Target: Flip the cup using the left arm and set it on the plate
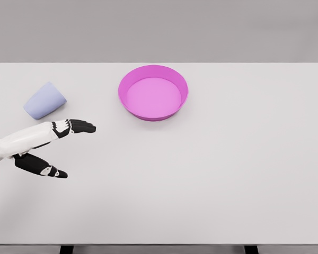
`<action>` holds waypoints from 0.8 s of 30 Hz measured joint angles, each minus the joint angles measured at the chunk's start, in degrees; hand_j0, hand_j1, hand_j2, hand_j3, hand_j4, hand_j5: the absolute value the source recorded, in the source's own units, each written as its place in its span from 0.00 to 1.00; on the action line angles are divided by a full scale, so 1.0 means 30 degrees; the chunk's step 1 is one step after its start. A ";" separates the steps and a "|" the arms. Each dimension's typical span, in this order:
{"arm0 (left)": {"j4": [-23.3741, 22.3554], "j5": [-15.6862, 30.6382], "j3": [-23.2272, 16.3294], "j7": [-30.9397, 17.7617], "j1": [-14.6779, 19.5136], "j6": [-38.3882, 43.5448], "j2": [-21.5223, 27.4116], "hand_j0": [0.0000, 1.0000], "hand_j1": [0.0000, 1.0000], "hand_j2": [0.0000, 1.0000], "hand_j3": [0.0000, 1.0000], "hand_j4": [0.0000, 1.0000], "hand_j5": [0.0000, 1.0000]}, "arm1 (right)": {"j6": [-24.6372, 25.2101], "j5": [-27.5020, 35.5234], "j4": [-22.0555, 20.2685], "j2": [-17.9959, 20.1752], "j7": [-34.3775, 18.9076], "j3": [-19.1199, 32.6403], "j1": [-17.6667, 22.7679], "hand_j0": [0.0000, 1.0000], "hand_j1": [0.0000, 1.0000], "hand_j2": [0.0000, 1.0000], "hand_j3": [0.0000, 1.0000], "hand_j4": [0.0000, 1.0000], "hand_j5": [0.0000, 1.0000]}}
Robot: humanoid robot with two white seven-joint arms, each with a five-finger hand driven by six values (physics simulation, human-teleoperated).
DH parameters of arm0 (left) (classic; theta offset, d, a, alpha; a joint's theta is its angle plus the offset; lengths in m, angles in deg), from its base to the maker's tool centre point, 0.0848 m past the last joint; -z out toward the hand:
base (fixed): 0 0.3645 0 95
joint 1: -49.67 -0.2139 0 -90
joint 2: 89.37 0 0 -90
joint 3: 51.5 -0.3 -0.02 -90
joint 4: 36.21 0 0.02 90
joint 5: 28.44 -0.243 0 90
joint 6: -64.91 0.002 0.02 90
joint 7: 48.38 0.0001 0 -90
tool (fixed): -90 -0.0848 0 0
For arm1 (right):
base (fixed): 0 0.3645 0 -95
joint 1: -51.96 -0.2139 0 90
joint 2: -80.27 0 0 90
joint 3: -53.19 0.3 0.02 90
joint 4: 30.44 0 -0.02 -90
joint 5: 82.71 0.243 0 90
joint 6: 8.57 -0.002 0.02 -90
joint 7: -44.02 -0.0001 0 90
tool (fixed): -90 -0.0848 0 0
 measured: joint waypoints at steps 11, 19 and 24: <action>-0.0240 0.2365 -0.0931 0.0004 0.4306 0.0025 0.1110 1.00 1.00 1.00 1.00 1.00 1.00 | -0.0024 -0.0027 0.0043 0.0000 -0.0073 -0.0064 0.0000 1.00 1.00 1.00 1.00 1.00 1.00; -0.0029 0.2613 -0.2506 0.1384 0.4131 0.2664 0.1428 0.90 0.90 0.90 0.90 0.90 0.90 | -0.0024 -0.0027 0.0044 0.0000 -0.0074 -0.0074 0.0000 1.00 1.00 1.00 1.00 1.00 1.00; 0.0049 0.2799 -0.2758 0.1696 0.4336 0.9855 0.1552 1.00 1.00 1.00 1.00 1.00 1.00 | -0.0024 -0.0027 0.0044 0.0000 -0.0074 -0.0075 0.0000 1.00 1.00 1.00 1.00 1.00 1.00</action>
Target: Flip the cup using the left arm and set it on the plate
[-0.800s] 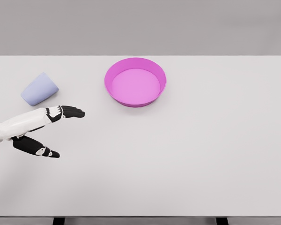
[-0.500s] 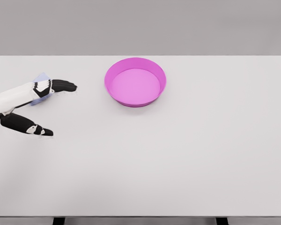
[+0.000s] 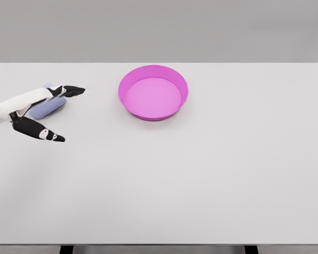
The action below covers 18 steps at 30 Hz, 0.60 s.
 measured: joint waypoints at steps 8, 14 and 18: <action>-0.0013 0.1761 -0.0112 0.0006 0.2930 0.3009 0.0845 1.00 1.00 1.00 1.00 1.00 1.00 | 0.0000 0.0001 0.0000 0.0000 0.0000 0.0000 0.0000 1.00 1.00 1.00 1.00 1.00 1.00; -0.0068 -0.1984 -0.0037 0.2050 0.2783 0.4105 -0.1429 1.00 1.00 1.00 1.00 1.00 1.00 | 0.0000 0.0000 0.0000 0.0000 0.0000 0.0000 0.0000 1.00 1.00 1.00 1.00 1.00 1.00; -0.0787 -0.2816 -0.0151 0.2562 0.2754 0.4560 -0.2157 1.00 1.00 1.00 1.00 1.00 1.00 | 0.0000 0.0000 0.0000 0.0000 0.0000 0.0000 0.0000 1.00 1.00 1.00 1.00 1.00 1.00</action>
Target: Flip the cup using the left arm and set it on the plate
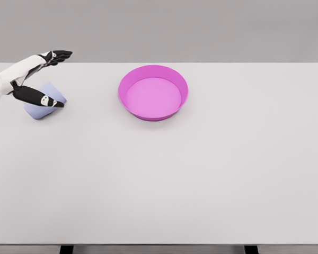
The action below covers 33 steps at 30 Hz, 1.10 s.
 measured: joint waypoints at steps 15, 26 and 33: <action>-0.3825 0.0377 -0.0956 -0.0133 0.0820 0.1141 -0.0928 1.00 1.00 1.00 1.00 1.00 1.00 | 0.0000 0.0000 0.0000 0.0000 0.0000 0.0000 0.0000 1.00 1.00 1.00 1.00 1.00 1.00; -0.4365 -0.0410 -0.0948 -0.0163 0.1640 0.1661 -0.1442 1.00 1.00 1.00 1.00 1.00 1.00 | 0.0000 0.0000 0.0000 0.0000 0.0000 0.0000 0.0000 1.00 1.00 1.00 1.00 1.00 1.00; -0.5053 -0.0536 -0.1013 -0.0150 0.1641 0.2372 -0.1462 1.00 1.00 1.00 1.00 1.00 1.00 | 0.0000 0.0000 0.0000 0.0000 0.0000 0.0000 0.0000 1.00 1.00 1.00 1.00 1.00 1.00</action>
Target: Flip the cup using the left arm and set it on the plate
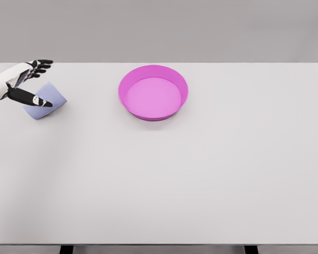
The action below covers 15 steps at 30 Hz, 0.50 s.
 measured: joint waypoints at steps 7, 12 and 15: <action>-0.0558 -0.0014 -0.0119 0.0002 0.0088 0.0116 -0.0069 1.00 1.00 1.00 1.00 1.00 1.00 | 0.0000 0.0000 0.0000 0.0000 0.0000 0.0000 0.0000 1.00 1.00 1.00 1.00 1.00 1.00; -0.0776 -0.0013 -0.0335 0.0002 0.0468 0.0107 -0.0268 1.00 1.00 1.00 1.00 1.00 1.00 | 0.0000 0.0000 0.0000 0.0000 0.0000 0.0000 0.0000 1.00 1.00 1.00 1.00 1.00 1.00; -0.1276 -0.0036 -0.0471 0.0002 0.0615 0.0103 -0.0571 1.00 1.00 1.00 1.00 1.00 1.00 | 0.0000 0.0000 0.0000 0.0000 0.0000 0.0000 0.0000 1.00 1.00 1.00 1.00 1.00 1.00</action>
